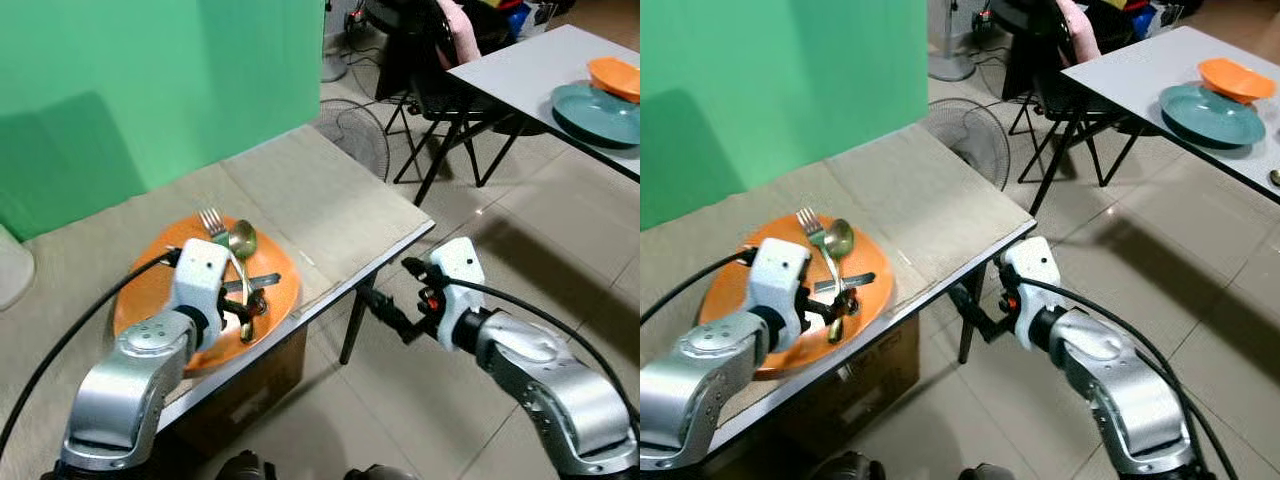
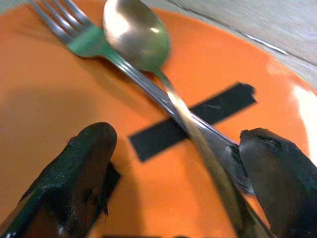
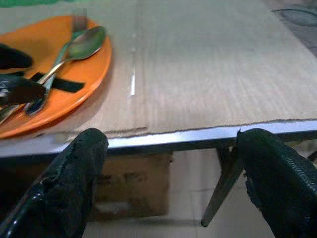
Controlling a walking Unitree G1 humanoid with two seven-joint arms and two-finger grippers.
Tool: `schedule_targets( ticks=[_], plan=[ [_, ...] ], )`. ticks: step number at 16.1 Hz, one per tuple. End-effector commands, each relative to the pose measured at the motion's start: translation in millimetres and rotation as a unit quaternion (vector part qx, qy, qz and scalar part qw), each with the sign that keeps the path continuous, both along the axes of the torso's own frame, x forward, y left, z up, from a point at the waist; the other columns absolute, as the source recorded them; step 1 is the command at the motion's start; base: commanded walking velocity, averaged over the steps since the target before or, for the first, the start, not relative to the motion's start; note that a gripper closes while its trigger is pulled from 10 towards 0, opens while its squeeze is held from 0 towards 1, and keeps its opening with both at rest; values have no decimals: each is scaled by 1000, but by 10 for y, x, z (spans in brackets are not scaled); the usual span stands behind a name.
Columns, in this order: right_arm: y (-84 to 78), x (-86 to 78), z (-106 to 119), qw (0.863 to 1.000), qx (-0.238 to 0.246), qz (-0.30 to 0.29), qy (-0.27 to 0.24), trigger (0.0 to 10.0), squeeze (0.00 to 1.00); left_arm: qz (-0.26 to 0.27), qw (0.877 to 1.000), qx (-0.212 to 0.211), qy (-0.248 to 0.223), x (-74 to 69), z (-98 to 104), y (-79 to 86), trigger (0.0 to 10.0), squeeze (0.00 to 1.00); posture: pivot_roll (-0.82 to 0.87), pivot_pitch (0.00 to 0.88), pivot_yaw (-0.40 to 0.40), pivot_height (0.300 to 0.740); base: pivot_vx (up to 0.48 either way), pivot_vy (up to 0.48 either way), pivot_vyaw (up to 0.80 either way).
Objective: Setting the table
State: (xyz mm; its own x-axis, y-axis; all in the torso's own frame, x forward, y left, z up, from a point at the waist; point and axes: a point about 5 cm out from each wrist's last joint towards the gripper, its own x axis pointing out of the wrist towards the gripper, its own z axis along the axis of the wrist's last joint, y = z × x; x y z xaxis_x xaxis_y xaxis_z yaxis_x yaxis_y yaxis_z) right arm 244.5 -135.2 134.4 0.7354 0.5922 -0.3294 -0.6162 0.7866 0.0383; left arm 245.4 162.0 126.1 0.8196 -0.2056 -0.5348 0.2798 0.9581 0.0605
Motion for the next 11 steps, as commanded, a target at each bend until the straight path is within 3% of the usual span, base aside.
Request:
schedule_targets(
  ticks=[1, 2, 3, 11],
  plan=[
    [-33, -12, 76, 1000, 3, 12, -11, 10000, 0, -16, 1000, -3, 18, -13, -28, -61, 2431, 0, 18, 72, -23, 740, 0, 0, 0],
    [-56, -6, 94, 1000, 1, 12, -14, 10000, 0, -21, 1000, -4, 22, -18, -30, -82, 1608, 0, 15, 72, -21, 740, 0, 0, 0],
    [-70, -7, 98, 1000, -2, 13, -15, 10000, 0, -24, 999, -5, 26, -24, -30, -96, 0, 0, 13, 71, -20, 740, 0, 0, 0],
    [-79, -43, 98, 999, -10, 43, -15, 10000, 0, -4, 1000, 5, 27, -135, 74, -34, 0, 0, 21, 57, -31, 740, 0, 0, 0]
  ],
)
